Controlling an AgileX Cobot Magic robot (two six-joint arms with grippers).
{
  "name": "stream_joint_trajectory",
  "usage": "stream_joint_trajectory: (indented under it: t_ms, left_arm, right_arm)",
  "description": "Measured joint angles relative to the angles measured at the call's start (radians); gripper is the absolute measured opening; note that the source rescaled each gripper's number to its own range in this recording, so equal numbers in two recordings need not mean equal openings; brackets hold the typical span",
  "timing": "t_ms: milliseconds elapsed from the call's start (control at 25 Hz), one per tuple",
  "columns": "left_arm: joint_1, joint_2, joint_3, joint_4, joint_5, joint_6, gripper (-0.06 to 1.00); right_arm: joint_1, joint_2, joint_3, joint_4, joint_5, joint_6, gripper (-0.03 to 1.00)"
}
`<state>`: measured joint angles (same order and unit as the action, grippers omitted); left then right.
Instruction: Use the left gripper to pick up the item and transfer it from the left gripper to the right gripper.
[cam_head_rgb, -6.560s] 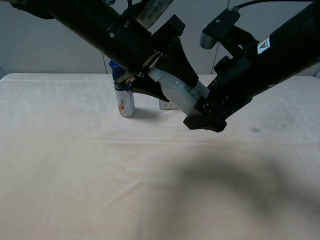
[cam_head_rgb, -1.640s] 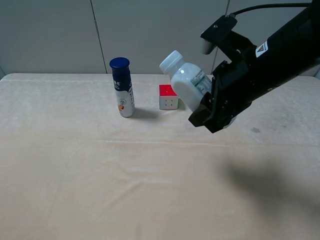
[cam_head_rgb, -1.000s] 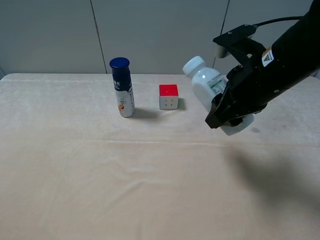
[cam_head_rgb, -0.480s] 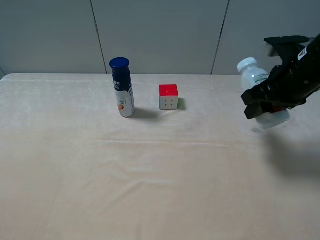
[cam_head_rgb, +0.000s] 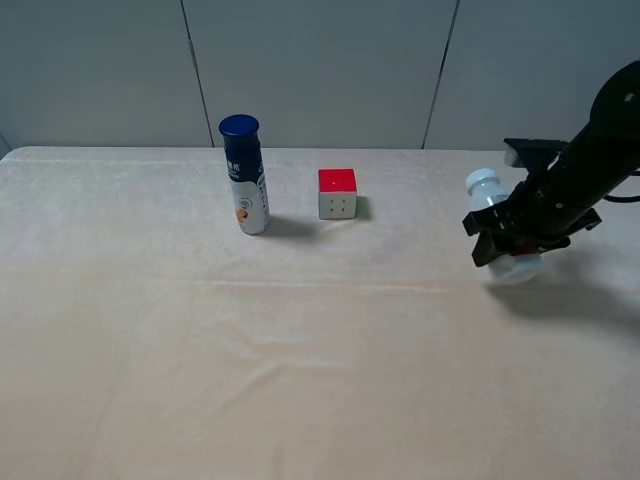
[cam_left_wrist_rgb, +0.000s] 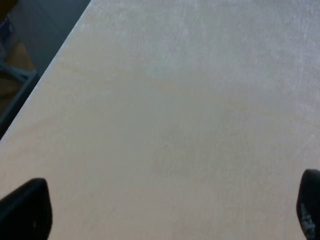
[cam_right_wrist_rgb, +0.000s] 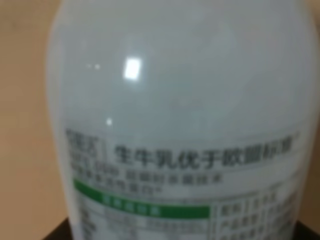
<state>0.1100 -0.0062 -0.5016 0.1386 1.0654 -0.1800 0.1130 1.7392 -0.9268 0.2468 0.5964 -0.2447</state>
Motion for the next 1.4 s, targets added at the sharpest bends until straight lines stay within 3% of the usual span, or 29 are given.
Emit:
stream_joint_trajectory:
  t_ms: [280,600,640,720,800,840,1080,1400]
  left_arm:
    - [0.0,0.0,0.0,0.0,0.0,0.0,0.95]
    - [0.0,0.0,0.0,0.0,0.0,0.0,0.95]
    - [0.0,0.0,0.0,0.0,0.0,0.0,0.95]
    - [0.0,0.0,0.0,0.0,0.0,0.0,0.95]
    - [0.0,0.0,0.0,0.0,0.0,0.0,0.95]
    - [0.0,0.0,0.0,0.0,0.0,0.0,0.95]
    - [0.0,0.0,0.0,0.0,0.0,0.0,0.95]
    - [0.0,0.0,0.0,0.0,0.0,0.0,0.95]
  right_arm:
    - [0.0,0.069,0.0,0.002,-0.064,-0.003,0.0]
    - [0.0,0.069,-0.001,-0.015,-0.055,0.004,0.0]
    - [0.0,0.069,-0.001,-0.018,-0.051,0.011,0.06]
    - [0.0,0.068,-0.001,-0.018,-0.052,0.032,0.62]
    - [0.0,0.067,-0.001,-0.018,-0.052,0.047,0.85]
    - [0.0,0.067,-0.001,-0.018,-0.052,0.052,0.91]
    - [0.0,0.039,-0.005,-0.018,-0.024,0.055,1.0]
    - [0.0,-0.172,-0.121,-0.045,0.271,0.085,1.0]
